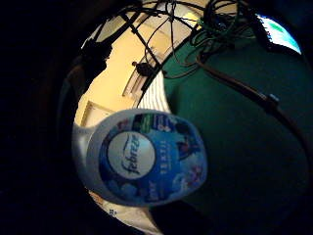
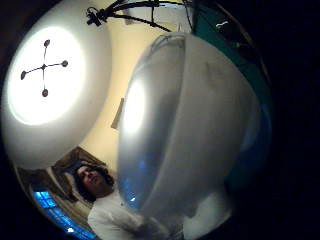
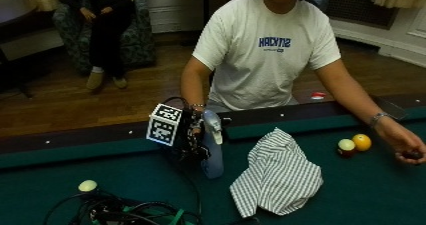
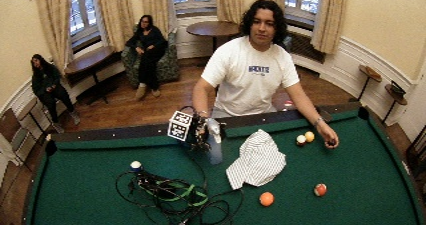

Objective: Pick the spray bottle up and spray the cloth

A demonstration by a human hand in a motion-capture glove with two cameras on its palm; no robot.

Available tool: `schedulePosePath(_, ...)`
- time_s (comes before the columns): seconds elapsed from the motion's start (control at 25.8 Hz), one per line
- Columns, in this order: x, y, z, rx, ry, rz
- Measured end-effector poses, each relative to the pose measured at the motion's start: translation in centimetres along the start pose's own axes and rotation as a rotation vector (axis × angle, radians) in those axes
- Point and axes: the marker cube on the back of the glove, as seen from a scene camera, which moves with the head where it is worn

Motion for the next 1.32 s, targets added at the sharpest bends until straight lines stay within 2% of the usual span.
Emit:
schedulePosePath(0.81,0.7,-3.3,2.2,0.091,0.020,0.051)
schedulePosePath(1.16,-0.6,-4.1,2.6,0.015,-0.015,0.044)
schedulePosePath(1.32,-0.6,-3.7,2.6,0.034,-0.008,0.027)
